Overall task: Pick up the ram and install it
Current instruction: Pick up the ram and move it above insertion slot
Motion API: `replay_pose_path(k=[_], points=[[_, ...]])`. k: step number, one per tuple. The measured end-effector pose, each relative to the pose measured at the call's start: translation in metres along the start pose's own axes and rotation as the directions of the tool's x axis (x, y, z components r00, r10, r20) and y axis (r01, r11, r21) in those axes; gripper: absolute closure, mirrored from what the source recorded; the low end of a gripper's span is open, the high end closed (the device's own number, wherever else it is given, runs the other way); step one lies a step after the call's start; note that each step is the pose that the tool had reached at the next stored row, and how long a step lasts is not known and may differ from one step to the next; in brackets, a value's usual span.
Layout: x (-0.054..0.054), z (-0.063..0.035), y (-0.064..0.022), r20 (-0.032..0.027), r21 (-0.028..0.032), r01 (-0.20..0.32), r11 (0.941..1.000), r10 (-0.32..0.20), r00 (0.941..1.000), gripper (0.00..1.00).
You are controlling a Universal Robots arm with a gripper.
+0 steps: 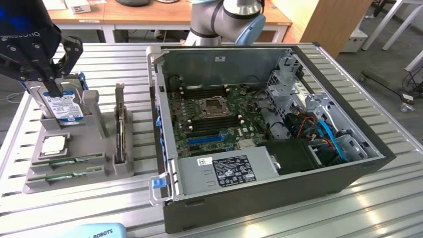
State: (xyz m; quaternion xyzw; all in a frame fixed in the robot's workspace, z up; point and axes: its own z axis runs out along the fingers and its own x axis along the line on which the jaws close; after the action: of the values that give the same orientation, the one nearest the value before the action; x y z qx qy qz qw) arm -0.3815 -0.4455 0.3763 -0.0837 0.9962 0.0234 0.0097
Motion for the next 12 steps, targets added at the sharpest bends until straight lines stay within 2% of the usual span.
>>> replay_pose_path(k=[3,6,12], points=[[0.0000,0.0002,0.0000,-0.0021,-0.0012,0.049,0.9988,-0.049,0.9988,0.90],[0.0000,0.0004,0.0000,-0.0042,-0.0025,0.098,0.9952,-0.098,0.9952,0.90],[0.0000,0.0008,0.0000,-0.0082,-0.0052,0.190,0.9817,-0.190,0.9817,0.90]])
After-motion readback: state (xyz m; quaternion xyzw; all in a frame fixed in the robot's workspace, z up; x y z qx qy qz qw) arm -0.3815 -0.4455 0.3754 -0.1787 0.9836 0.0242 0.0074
